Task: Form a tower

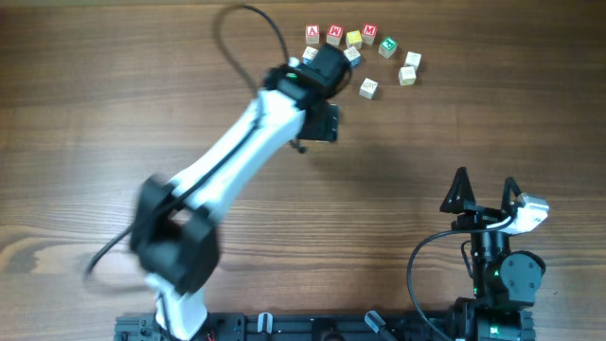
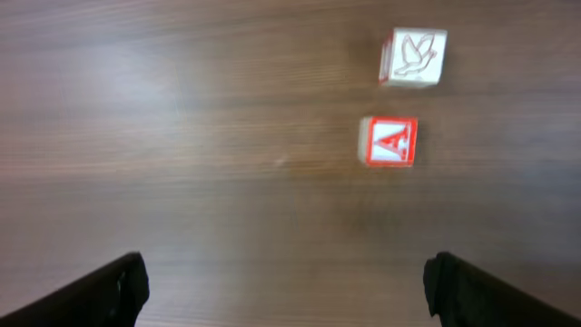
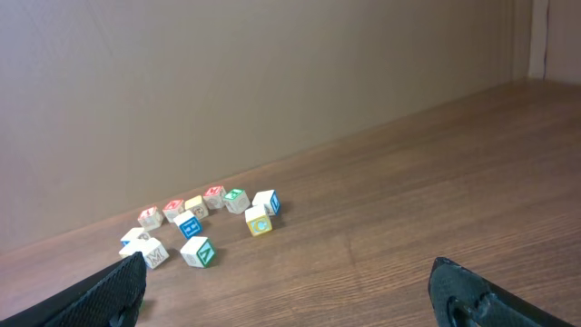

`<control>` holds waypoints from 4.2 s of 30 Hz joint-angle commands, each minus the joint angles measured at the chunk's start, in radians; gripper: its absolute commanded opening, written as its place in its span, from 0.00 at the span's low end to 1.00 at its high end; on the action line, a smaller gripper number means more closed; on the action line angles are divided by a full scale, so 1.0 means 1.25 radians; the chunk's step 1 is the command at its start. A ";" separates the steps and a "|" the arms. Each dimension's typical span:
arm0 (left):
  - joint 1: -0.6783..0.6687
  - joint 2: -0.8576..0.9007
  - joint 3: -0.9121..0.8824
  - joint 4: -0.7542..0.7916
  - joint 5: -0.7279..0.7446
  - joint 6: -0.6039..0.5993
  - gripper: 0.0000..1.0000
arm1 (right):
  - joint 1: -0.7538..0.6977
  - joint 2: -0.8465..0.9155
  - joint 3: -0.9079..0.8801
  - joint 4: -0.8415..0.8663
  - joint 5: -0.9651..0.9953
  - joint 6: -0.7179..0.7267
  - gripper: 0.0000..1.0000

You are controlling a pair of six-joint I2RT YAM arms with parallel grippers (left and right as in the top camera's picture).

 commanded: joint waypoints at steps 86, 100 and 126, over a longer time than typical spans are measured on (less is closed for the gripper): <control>0.482 -0.778 -0.541 -0.033 -0.054 -0.112 1.00 | 0.492 1.701 1.476 -0.714 0.016 0.151 0.18; 0.482 -0.778 -0.541 -0.033 -0.054 -0.112 1.00 | 0.570 1.701 1.471 -0.764 0.082 0.186 0.08; 0.482 -0.778 -0.541 -0.033 -0.054 -0.112 1.00 | 0.572 1.702 1.403 -0.724 0.141 0.236 0.09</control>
